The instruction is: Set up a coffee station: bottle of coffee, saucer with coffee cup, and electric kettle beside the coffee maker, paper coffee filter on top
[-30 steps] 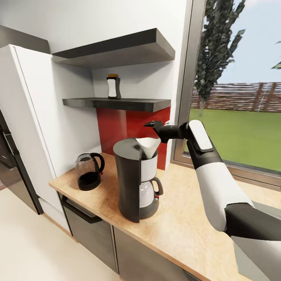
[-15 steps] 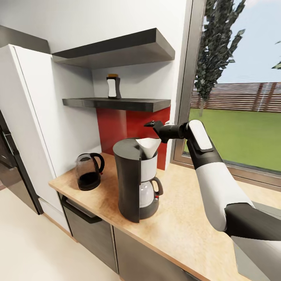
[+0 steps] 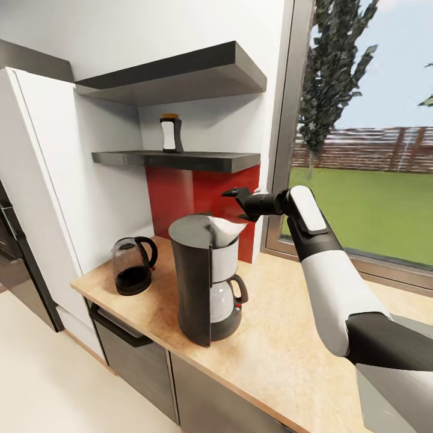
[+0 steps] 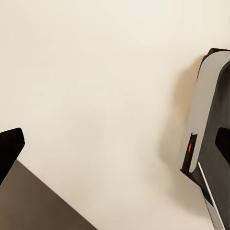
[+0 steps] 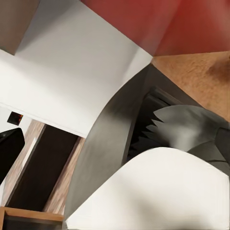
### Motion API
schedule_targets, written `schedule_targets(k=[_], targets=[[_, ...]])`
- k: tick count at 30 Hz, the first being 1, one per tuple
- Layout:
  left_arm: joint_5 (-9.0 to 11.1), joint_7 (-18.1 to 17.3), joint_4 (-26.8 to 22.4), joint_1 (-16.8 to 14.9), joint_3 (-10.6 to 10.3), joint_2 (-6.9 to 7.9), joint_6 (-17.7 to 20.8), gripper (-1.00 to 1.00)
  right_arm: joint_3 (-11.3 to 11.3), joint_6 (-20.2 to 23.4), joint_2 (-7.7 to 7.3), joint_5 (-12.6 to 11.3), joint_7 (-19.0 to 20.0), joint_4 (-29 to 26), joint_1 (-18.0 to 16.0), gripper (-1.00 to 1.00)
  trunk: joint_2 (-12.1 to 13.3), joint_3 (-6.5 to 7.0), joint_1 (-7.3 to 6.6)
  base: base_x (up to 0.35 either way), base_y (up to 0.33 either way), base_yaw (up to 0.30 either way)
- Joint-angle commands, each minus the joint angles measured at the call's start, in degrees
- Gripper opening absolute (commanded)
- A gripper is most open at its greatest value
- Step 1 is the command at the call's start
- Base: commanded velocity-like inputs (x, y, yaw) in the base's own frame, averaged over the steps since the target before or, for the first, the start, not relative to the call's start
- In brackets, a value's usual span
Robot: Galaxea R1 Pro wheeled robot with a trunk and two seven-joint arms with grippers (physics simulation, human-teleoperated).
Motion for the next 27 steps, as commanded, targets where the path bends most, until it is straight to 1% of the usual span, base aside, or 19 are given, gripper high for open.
schedule_targets(k=[1, 27], targets=[[0.4, -0.1, 0.1, 0.0, 0.1, 0.00, -0.3, 1.00, 0.0, 0.0, 0.00, -0.6, -0.6, -0.1, 0.0, 1.00, 0.0, -0.01, 0.02, 0.001, -0.002, 0.000], [0.4, 0.0, 0.1, 0.0, 0.1, -0.05, -0.3, 1.00, 0.0, 0.0, 0.00, -0.6, -0.6, 0.0, 0.0, 1.00, 0.0, -0.01, 0.02, 0.000, 0.000, 0.000]])
